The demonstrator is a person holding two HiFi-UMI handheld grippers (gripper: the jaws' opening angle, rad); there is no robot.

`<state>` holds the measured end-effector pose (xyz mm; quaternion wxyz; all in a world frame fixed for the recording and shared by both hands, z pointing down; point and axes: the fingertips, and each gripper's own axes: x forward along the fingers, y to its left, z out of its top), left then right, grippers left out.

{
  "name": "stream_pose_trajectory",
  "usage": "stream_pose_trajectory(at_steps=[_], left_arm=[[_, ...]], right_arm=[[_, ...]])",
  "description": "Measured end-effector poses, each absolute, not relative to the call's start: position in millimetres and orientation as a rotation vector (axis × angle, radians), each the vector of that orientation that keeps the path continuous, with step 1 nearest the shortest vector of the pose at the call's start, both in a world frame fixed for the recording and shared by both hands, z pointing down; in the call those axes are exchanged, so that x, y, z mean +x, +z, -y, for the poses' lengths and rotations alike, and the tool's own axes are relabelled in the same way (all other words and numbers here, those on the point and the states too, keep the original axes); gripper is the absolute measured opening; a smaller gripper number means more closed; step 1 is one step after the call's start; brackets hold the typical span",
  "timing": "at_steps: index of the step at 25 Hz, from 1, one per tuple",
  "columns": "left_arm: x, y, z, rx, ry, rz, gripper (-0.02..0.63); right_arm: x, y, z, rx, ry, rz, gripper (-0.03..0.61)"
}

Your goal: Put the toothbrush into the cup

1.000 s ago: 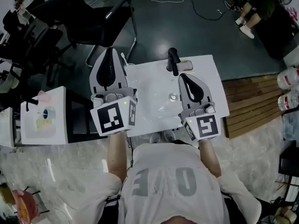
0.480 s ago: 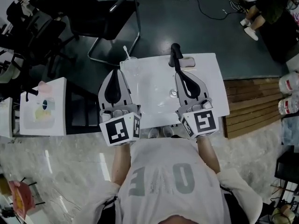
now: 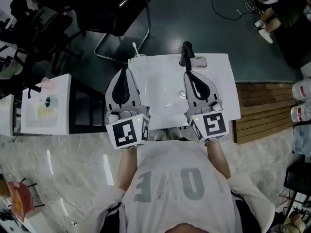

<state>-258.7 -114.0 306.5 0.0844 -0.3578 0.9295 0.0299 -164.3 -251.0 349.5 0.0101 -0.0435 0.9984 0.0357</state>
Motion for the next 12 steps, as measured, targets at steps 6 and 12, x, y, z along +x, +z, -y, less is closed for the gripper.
stream_pose_trajectory(at_steps=[6,12], left_arm=[[-258.3,307.7,113.5,-1.065,0.085,-2.777,0.028],[-259.9,310.7,109.1,-1.05,0.083,-2.794,0.028]], right_arm=[[-165.4,348.7,251.5,-0.118,0.107,-3.116,0.029],[-166.4,349.4,252.7,-0.122,0.106,-3.119,0.029]])
